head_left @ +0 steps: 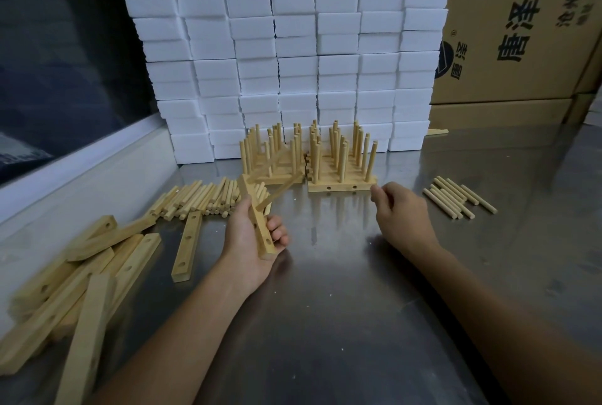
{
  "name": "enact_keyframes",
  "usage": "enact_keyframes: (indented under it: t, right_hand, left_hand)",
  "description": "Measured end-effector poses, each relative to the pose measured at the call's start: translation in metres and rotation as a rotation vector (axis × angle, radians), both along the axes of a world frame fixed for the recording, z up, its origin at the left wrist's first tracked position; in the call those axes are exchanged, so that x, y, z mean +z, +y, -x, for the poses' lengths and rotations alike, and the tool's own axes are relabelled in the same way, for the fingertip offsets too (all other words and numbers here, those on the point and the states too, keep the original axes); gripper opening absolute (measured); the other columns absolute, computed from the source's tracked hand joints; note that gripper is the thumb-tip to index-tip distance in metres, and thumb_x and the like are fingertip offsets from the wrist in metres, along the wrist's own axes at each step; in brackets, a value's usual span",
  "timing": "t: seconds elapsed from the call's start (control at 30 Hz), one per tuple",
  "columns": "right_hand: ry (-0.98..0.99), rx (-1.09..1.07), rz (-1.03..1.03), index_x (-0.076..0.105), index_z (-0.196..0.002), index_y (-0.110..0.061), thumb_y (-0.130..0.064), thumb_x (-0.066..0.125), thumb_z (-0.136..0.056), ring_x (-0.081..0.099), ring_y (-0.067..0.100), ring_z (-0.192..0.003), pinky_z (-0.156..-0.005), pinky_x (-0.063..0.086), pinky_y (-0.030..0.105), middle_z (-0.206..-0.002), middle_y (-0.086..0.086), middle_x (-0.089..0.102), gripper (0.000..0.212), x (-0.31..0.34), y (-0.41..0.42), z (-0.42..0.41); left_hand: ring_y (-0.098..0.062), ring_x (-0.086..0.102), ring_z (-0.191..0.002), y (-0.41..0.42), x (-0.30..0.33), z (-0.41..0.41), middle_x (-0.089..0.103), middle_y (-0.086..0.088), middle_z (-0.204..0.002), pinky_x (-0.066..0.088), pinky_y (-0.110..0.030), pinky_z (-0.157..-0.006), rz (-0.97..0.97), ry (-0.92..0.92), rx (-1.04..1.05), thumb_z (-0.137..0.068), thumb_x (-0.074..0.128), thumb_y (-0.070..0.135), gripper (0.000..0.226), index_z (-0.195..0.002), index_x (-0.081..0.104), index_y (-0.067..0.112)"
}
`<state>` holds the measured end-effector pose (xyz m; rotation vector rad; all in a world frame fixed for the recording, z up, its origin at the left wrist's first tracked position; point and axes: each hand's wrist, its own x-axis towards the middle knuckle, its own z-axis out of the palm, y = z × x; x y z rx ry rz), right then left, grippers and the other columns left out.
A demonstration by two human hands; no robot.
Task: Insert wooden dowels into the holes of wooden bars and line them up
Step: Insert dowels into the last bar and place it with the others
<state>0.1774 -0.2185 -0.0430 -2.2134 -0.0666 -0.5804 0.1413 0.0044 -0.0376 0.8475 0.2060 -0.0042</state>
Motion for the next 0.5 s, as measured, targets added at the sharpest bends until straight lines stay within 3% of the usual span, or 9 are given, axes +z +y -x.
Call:
enact_keyframes:
  t: [0.13,0.27,0.37,0.43,0.5]
  right_hand:
    - [-0.01,0.022,-0.149,0.067,-0.089,-0.013,-0.025,0.054,-0.101,0.06,0.015,-0.07,-0.064,0.049,0.032,-0.077,0.002,0.066,0.021,0.001,0.002,0.0]
    - [-0.06,0.003,-0.193,0.071,-0.111,-0.02,-0.03,0.058,-0.099,0.057,0.011,-0.09,-0.076,0.044,0.024,-0.1,-0.003,0.063,0.02,0.002,0.006,-0.001]
    - [-0.167,-0.055,-0.245,0.064,-0.09,-0.021,-0.032,0.062,-0.097,0.052,0.005,-0.076,-0.064,0.037,0.019,-0.084,-0.006,0.058,0.013,0.007,0.012,0.001]
    - [-0.188,-0.057,-0.325,0.058,-0.079,-0.02,-0.032,0.068,-0.093,0.056,0.002,-0.065,-0.055,0.039,0.011,-0.073,-0.008,0.059,0.021,0.008,0.015,0.003]
    - [-0.152,-0.038,-0.337,0.058,-0.078,-0.018,-0.034,0.072,-0.09,0.06,0.004,-0.065,-0.056,0.045,0.014,-0.071,-0.005,0.063,0.023,0.008,0.018,0.006]
  left_hand:
    - [-0.013,0.033,-0.042,0.001,0.001,0.001,0.035,-0.001,-0.053,0.031,-0.026,-0.042,0.021,0.0,0.01,-0.099,0.04,0.043,0.037,-0.077,0.047,0.014]
    - [-0.014,0.032,-0.041,0.002,0.002,0.002,0.035,-0.002,-0.053,0.029,-0.025,-0.04,0.04,0.011,0.011,-0.098,0.039,0.041,0.039,-0.07,0.044,0.015]
    - [-0.014,0.032,-0.04,0.002,0.003,0.002,0.035,-0.001,-0.052,0.029,-0.024,-0.039,0.04,0.018,0.015,-0.098,0.039,0.04,0.039,-0.07,0.042,0.014]
    - [-0.014,0.032,-0.039,0.001,0.004,0.003,0.035,-0.001,-0.052,0.028,-0.024,-0.039,0.035,0.021,0.017,-0.098,0.039,0.039,0.039,-0.069,0.041,0.014]
    - [-0.014,0.031,-0.038,0.002,0.005,0.003,0.035,-0.001,-0.051,0.028,-0.022,-0.038,0.033,0.018,0.012,-0.097,0.039,0.038,0.039,-0.067,0.041,0.014]
